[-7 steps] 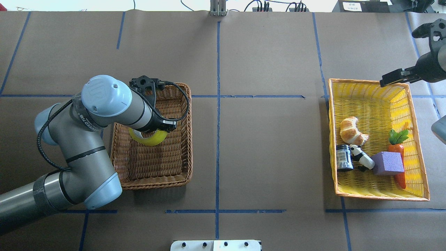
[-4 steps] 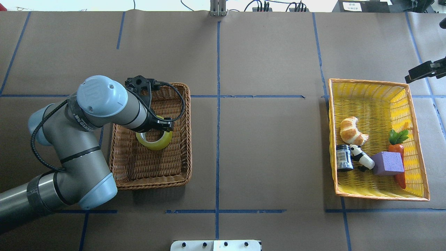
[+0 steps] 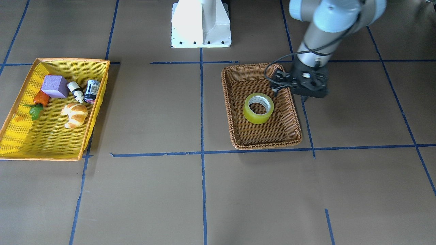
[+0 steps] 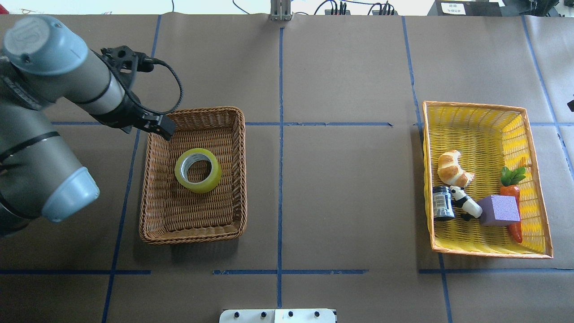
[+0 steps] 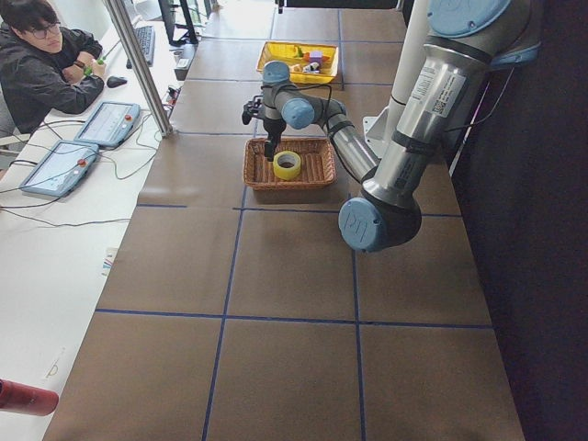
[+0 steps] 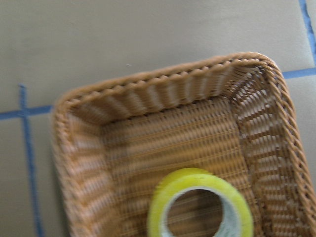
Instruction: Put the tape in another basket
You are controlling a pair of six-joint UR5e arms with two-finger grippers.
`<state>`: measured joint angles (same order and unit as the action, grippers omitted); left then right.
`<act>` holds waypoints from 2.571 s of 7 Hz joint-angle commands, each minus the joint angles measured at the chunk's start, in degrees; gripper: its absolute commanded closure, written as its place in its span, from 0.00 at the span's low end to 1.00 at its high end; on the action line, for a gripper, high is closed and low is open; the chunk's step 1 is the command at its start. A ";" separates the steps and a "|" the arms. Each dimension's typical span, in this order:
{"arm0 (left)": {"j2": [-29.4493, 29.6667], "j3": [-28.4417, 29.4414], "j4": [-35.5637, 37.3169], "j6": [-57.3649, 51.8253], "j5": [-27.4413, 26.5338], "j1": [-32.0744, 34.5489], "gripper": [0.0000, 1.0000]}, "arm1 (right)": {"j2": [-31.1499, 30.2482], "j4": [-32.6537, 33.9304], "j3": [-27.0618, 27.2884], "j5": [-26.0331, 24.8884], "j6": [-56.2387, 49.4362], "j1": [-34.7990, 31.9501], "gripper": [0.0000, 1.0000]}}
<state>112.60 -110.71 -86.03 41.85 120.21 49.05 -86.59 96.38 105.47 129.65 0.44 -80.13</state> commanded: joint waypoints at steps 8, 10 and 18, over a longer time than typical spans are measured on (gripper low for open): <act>-21.10 14.71 -0.10 -47.44 17.34 36.53 0.00 | -8.16 -11.87 -10.02 10.19 0.29 -7.68 0.00; -21.19 15.96 0.08 -47.56 17.17 37.34 0.00 | -8.07 -13.67 -9.50 10.10 4.74 -7.76 0.00; -24.09 19.22 -0.10 -50.46 16.90 42.00 0.00 | -8.16 -13.59 -9.93 9.92 4.92 -7.76 0.00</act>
<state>88.64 -91.41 -86.18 -8.83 137.17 91.12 -94.73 82.75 95.82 139.57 5.36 -87.89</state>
